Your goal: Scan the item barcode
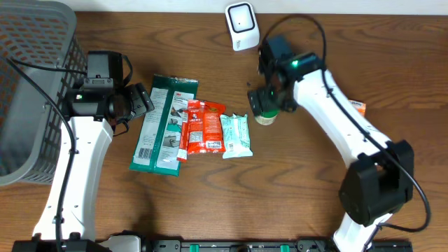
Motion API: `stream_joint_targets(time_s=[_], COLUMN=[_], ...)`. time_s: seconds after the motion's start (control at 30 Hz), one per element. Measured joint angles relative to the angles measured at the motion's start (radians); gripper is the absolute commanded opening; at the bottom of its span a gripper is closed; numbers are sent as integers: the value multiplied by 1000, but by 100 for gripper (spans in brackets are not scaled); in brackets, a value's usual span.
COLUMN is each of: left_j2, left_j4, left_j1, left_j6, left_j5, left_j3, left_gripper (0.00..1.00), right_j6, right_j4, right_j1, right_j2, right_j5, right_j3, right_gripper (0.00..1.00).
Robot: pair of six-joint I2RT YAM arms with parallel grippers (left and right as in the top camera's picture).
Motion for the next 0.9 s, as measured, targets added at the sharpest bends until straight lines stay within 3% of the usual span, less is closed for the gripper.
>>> stream_joint_targets(time_s=[0.37,0.77,0.9], left_j2=[0,0,0], left_j4=[0,0,0], left_j1=[0,0,0], left_j6=[0,0,0], left_j5=[0,0,0], left_j3=[0,0,0], left_gripper=[85,85,85], right_j6=[-57,-74,-77], right_j4=[-71,-38,-29], right_j1=[-20,-20,-20], right_j2=[-11,179,202], right_j5=[-44,-59,-60], right_j3=[105,105,105], right_gripper=[98,96,92])
